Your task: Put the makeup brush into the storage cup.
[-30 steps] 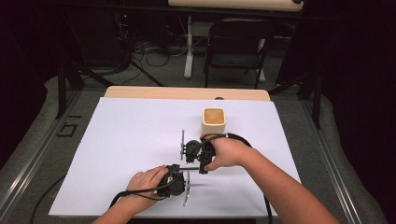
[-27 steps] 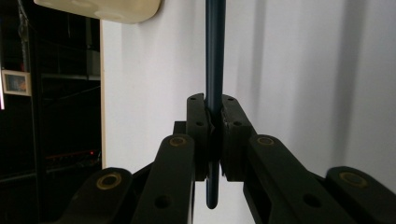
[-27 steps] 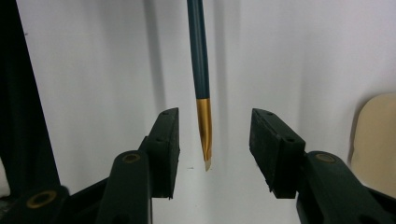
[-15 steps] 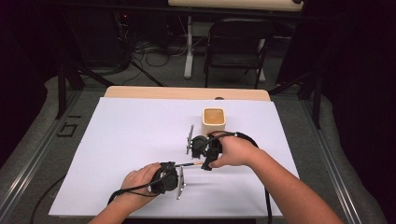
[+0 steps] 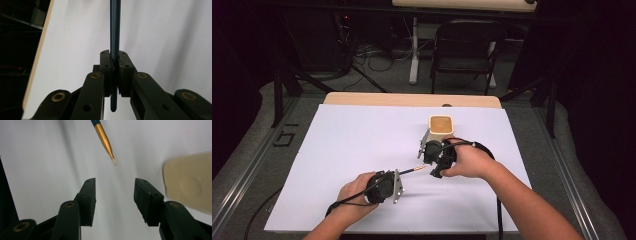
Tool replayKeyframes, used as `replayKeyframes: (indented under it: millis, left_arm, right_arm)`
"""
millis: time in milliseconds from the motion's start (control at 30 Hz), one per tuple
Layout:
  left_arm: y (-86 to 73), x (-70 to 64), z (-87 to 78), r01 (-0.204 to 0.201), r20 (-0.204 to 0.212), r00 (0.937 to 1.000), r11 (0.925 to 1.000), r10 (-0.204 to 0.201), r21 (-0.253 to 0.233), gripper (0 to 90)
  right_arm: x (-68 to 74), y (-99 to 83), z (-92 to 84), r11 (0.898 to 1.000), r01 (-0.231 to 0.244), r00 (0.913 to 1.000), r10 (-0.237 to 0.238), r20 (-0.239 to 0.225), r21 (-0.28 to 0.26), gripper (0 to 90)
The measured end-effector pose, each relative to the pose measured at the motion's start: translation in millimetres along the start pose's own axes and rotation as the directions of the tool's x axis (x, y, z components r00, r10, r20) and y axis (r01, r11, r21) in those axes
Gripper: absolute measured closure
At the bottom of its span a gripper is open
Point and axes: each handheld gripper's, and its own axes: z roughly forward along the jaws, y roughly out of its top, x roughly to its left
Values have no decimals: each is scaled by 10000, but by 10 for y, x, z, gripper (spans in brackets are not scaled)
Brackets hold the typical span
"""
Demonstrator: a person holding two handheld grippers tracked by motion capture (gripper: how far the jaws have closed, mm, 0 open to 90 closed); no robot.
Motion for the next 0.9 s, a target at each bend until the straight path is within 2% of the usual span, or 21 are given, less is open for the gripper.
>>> replayKeyframes:
  millis: [67, 200, 400, 500, 533, 633, 767, 833, 867, 900]
  left_arm:
    - [-24, 14, 16, 370, 62, 9993, 9993, -369, -93, 845]
    - [-55, 56, 20, 853, 248, 9961, 9962, -850, -150, 845]
    - [-108, 125, 16, 1813, 685, 9817, 9823, -1778, -482, 846]
    - [-143, 162, 14, 2460, 1027, 9656, 9671, -2387, -646, 846]
    - [-157, 178, 13, 2722, 1161, 9578, 9595, -2628, -732, 846]
    - [-185, 219, 6, 3153, 1448, 9426, 9449, -3010, -883, 846]
    - [-217, 255, 2, 3695, 1830, 9199, 9228, -3468, -1087, 846]
    - [-233, 273, 0, 4029, 2073, 9042, 9068, -3733, -1243, 846]
    - [-239, 282, -3, 4126, 2192, 8985, 9023, -3804, -1251, 846]
    - [-246, 283, 1, 4362, 2279, 8878, 8889, -3998, -1401, 846]
  right_arm:
    - [-10, -18, -22, 9998, -94, 9999, 97, 115, -188, 540]
    - [-29, -42, -79, 9958, -439, 9988, 457, 201, -799, 547]
    - [-40, -63, -131, 9871, -881, 9955, 921, 237, -1334, 555]
    - [-42, -79, -138, 9810, -1119, 9929, 1168, 218, -1585, 556]
    - [-41, -84, -142, 9809, -1175, 9923, 1222, 215, -1550, 557]
    - [-48, -102, -138, 9785, -1271, 9908, 1330, 259, -1626, 560]
    - [-53, -123, -132, 9675, -1621, 9857, 1679, 134, -1938, 569]
    - [-47, -138, -120, 9615, -1674, 9848, 1734, 85, -2181, 571]
    - [-37, -144, -120, 9609, -1754, 9835, 1810, 70, -2144, 571]
    - [-32, -150, -113, 9578, -1807, 9826, 1859, 22, -2235, 571]
